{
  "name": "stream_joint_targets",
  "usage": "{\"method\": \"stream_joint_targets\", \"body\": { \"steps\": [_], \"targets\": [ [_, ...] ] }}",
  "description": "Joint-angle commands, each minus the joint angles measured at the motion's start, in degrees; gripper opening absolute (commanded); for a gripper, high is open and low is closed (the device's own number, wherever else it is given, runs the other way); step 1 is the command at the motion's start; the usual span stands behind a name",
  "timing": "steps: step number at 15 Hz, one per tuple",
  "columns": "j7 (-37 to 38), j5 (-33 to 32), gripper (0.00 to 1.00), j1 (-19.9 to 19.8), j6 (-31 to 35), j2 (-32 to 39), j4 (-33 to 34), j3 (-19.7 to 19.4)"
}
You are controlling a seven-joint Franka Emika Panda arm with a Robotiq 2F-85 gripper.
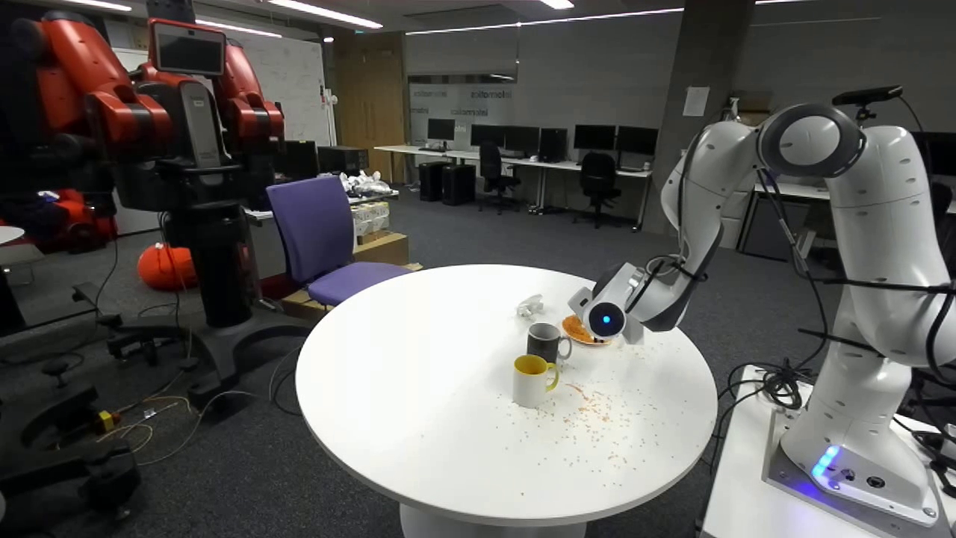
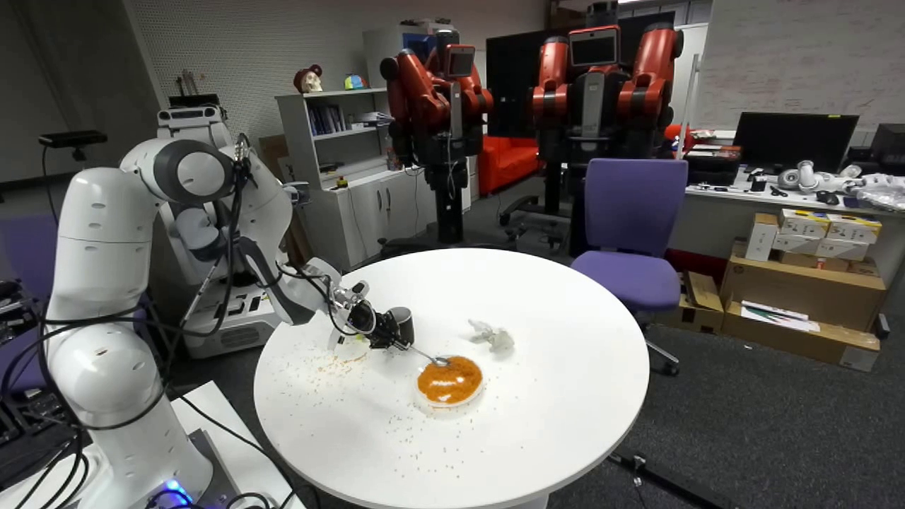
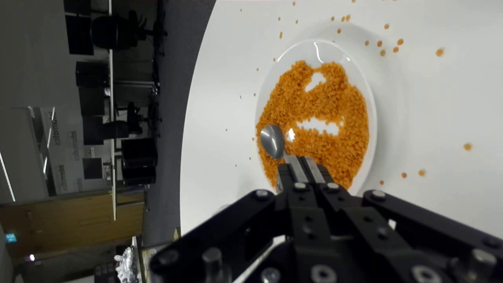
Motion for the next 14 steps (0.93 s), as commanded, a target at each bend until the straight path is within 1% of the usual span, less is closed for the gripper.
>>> {"method": "stream_joint_targets", "body": {
  "steps": [1, 3, 11, 14],
  "targets": [
    [-0.4, -3.5, 0.01, -2.5, 3.1, 1.4, 0.1, 2.0],
    [-0.9, -3.9, 0.01, -2.9, 4.0, 2.0, -0.5, 2.3],
    [-0.3, -6.6, 0.01, -4.7, 3.2, 3.3, 0.3, 2.0],
    [0.4, -6.2, 0.01, -5.7, 3.4, 3.7, 0.8, 2.0]
  ]
}}
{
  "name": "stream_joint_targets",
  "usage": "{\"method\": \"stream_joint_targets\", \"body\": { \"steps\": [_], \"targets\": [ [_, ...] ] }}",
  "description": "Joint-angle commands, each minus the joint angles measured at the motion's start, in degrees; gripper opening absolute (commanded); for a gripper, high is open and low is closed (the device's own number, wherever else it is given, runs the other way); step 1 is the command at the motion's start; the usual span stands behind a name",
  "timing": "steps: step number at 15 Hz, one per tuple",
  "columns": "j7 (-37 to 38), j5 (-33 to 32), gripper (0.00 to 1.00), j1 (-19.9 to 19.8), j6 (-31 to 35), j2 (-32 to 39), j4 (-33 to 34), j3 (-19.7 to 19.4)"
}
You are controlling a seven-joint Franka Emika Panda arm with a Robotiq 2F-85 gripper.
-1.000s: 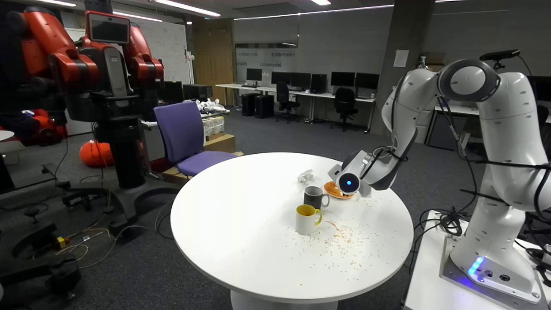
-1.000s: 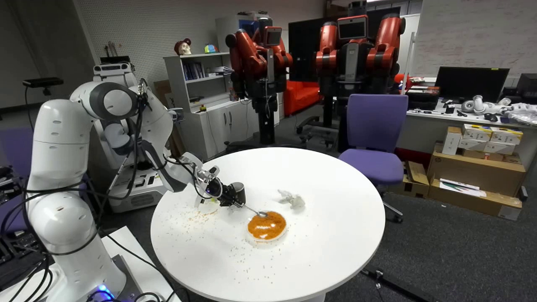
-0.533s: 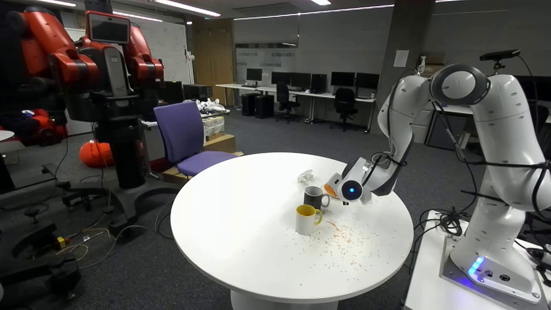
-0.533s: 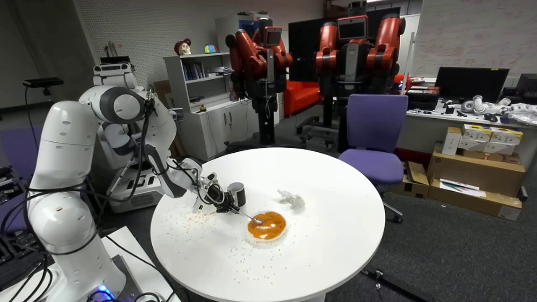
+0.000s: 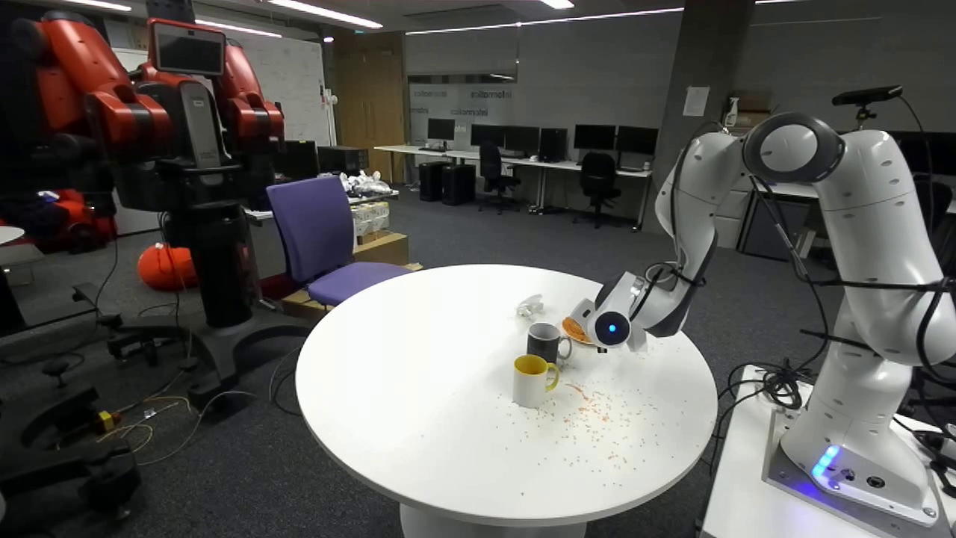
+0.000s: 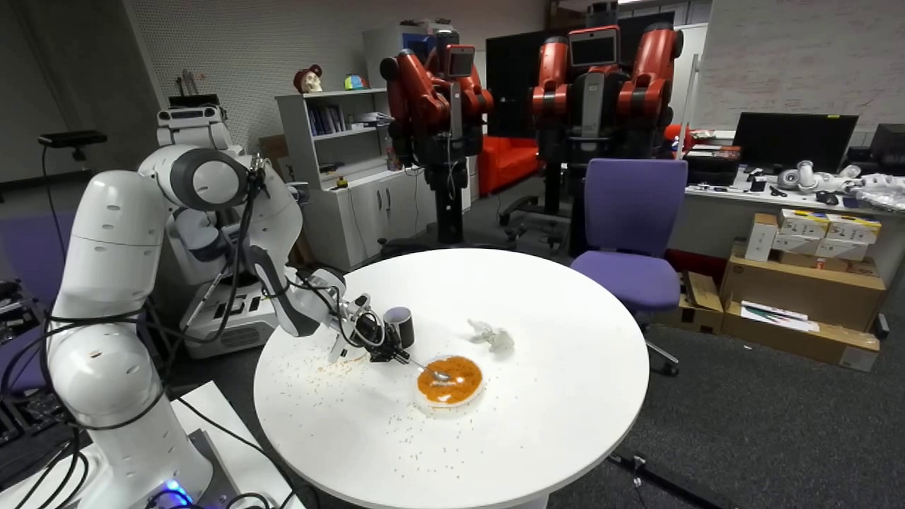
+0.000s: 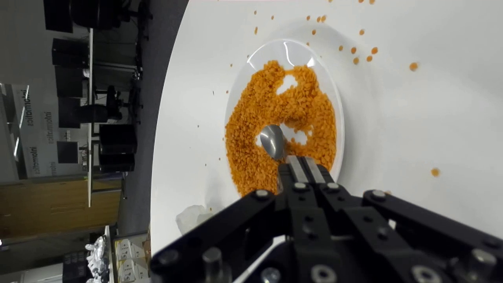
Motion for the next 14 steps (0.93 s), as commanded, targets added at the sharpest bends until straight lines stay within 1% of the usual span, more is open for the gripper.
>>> {"method": "stream_joint_targets", "body": {
  "steps": [1, 8, 9, 10, 14],
  "targets": [
    [1.2, -1.2, 0.01, -2.3, 0.4, 0.0, 0.8, 0.5],
    [5.8, -0.8, 0.01, -3.9, 0.5, 1.2, 2.6, 0.3],
    [6.0, -0.6, 0.27, -4.1, 0.7, 1.4, 2.9, 0.4],
    [6.2, -0.6, 0.28, -4.2, 0.8, 1.6, 3.1, 0.4],
    [6.0, -0.2, 0.59, -4.3, 1.1, 2.1, 4.0, 0.6]
  ]
}}
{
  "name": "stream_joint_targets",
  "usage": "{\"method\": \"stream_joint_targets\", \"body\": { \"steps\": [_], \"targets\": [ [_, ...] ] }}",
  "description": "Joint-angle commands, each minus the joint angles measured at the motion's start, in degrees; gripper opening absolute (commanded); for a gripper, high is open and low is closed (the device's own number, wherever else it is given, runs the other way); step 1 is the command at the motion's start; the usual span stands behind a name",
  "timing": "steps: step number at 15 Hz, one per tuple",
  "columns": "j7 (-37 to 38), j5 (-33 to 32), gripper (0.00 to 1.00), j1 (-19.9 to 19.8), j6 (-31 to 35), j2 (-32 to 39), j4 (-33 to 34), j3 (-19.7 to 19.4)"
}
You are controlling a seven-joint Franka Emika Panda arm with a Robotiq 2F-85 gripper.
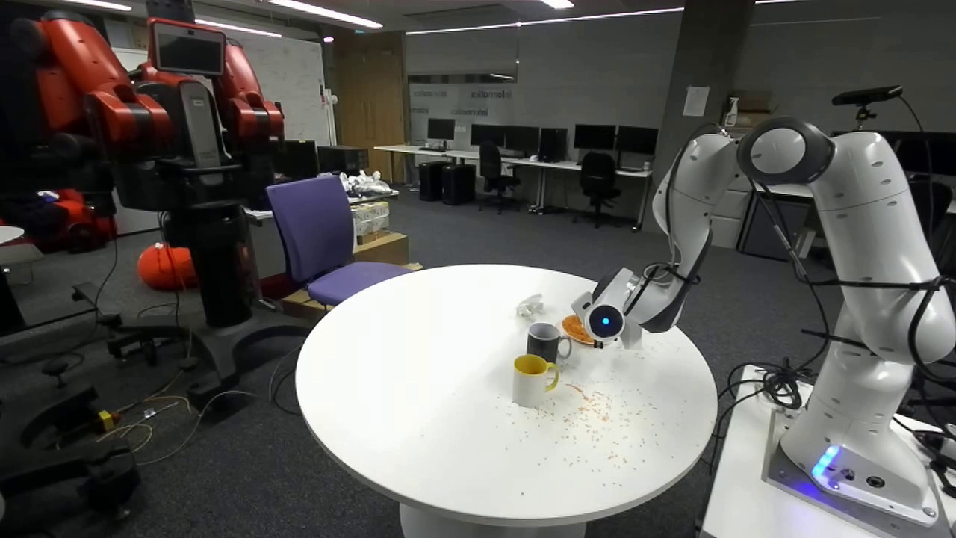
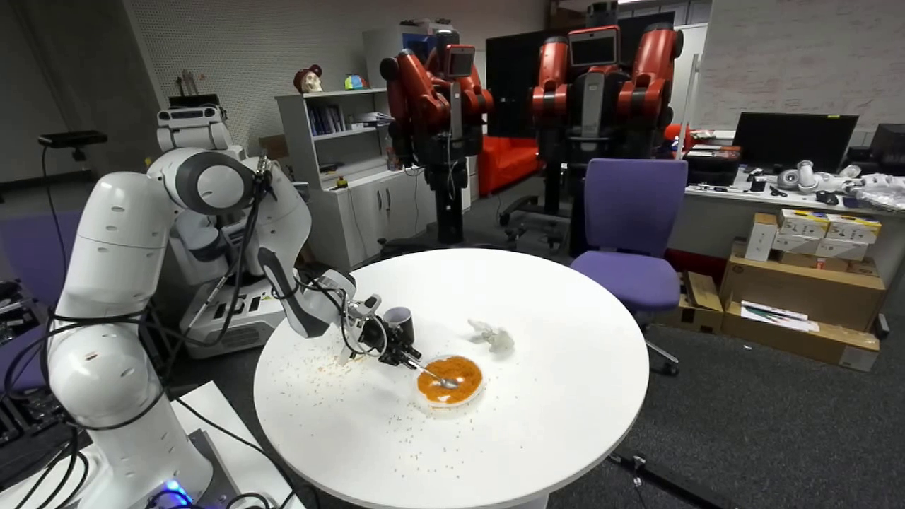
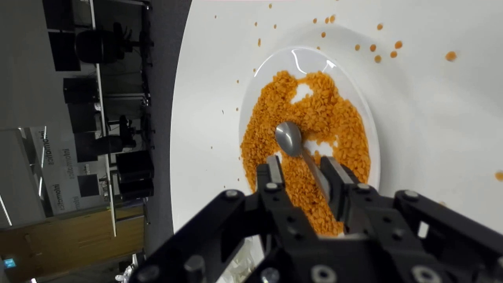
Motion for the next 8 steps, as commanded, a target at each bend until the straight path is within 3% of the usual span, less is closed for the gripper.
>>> {"method": "stream_joint_targets", "body": {
  "steps": [1, 5, 8],
  "targets": [
    [-0.1, 0.3, 0.66, -1.3, 1.1, 0.7, 1.5, 0.7],
    [-0.7, 3.1, 0.96, -1.6, 3.1, 0.5, 2.1, 1.4],
    [-0.7, 4.7, 1.00, -1.8, 6.5, 0.5, 2.5, 1.5]
  ]
}}
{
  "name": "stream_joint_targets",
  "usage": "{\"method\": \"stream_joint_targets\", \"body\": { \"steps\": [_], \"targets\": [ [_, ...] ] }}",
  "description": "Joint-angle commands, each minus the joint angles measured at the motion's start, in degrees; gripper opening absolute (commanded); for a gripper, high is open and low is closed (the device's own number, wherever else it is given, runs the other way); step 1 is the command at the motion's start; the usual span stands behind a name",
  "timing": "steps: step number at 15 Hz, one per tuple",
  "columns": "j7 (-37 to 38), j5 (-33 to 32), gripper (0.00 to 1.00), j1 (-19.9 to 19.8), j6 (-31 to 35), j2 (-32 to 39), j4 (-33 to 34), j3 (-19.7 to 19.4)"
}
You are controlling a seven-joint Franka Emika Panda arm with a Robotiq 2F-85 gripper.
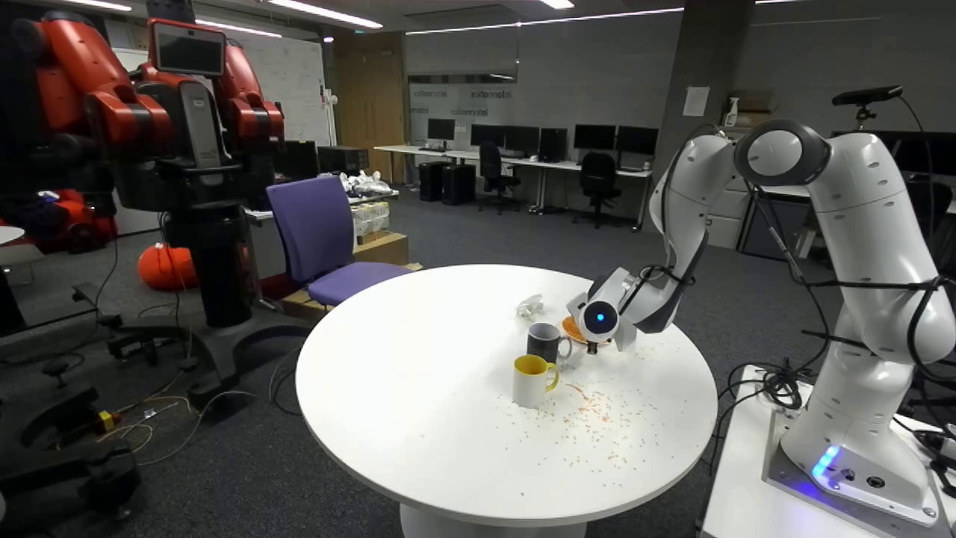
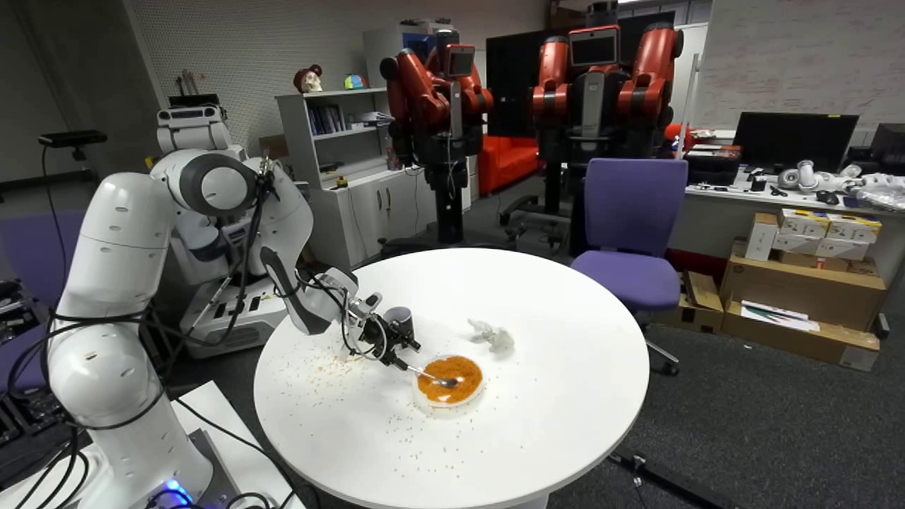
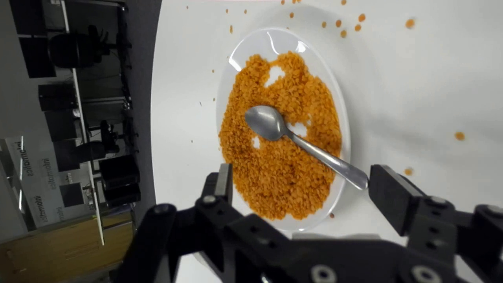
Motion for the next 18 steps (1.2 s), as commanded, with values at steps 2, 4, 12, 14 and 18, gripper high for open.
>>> {"method": "stream_joint_targets", "body": {
  "steps": [2, 4, 12, 14, 18],
  "targets": [
    [-1.1, 3.3, 1.00, -1.7, 4.7, -0.9, 0.4, 0.8],
    [-3.1, 6.4, 1.00, -2.3, 7.7, -2.0, -0.2, 1.1],
    [-28.8, 36.1, 1.00, -8.2, 27.4, -16.8, -10.2, 8.3],
    [-38.1, 45.6, 1.00, -13.6, 29.3, -19.5, -13.6, 15.8],
    [-52.3, 66.7, 1.00, -27.9, 34.7, -20.9, -14.1, 32.7]
  ]
}}
